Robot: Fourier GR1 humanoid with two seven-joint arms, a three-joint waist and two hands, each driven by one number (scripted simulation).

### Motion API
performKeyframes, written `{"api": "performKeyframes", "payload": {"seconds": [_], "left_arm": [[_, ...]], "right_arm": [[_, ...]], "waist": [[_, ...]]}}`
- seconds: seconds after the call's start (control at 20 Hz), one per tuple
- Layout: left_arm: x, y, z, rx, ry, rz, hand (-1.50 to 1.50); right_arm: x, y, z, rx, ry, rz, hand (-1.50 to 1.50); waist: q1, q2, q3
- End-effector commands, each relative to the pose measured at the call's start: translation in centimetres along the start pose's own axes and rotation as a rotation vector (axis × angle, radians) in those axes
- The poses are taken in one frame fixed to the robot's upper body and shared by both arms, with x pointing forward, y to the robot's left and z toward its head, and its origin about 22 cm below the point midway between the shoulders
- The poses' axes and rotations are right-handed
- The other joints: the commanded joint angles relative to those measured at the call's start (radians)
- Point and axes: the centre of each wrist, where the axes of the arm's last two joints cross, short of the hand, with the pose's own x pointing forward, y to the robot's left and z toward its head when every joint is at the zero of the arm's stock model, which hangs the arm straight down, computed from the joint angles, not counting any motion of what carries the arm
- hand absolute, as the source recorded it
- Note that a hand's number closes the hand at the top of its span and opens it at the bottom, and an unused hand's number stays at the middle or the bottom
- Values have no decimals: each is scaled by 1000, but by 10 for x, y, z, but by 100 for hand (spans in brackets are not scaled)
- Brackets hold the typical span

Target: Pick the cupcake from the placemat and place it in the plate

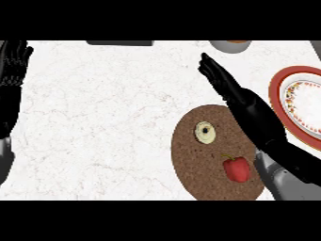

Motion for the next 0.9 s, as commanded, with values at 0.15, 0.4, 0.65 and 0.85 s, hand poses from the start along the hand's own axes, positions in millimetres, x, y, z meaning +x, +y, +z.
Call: {"api": "performKeyframes", "payload": {"seconds": [0.15, 0.4, 0.65, 0.85], "left_arm": [[-57, -18, 63, 49, 467, 28, 0], [-78, -25, 98, 69, 679, 70, 0], [-82, -51, 114, 78, 792, 137, 0], [-75, -73, 118, 33, 805, 131, 0]], "right_arm": [[-33, 1, 19, -354, 200, -120, 150], [-31, -83, 58, -273, 490, 723, 150], [-73, -3, 89, -838, 495, 346, 150], [-78, 59, 99, -779, 262, 192, -150]], "waist": [[-45, 7, -9], [-90, 6, -44], [-93, -4, -4], [-48, -5, -5]]}}
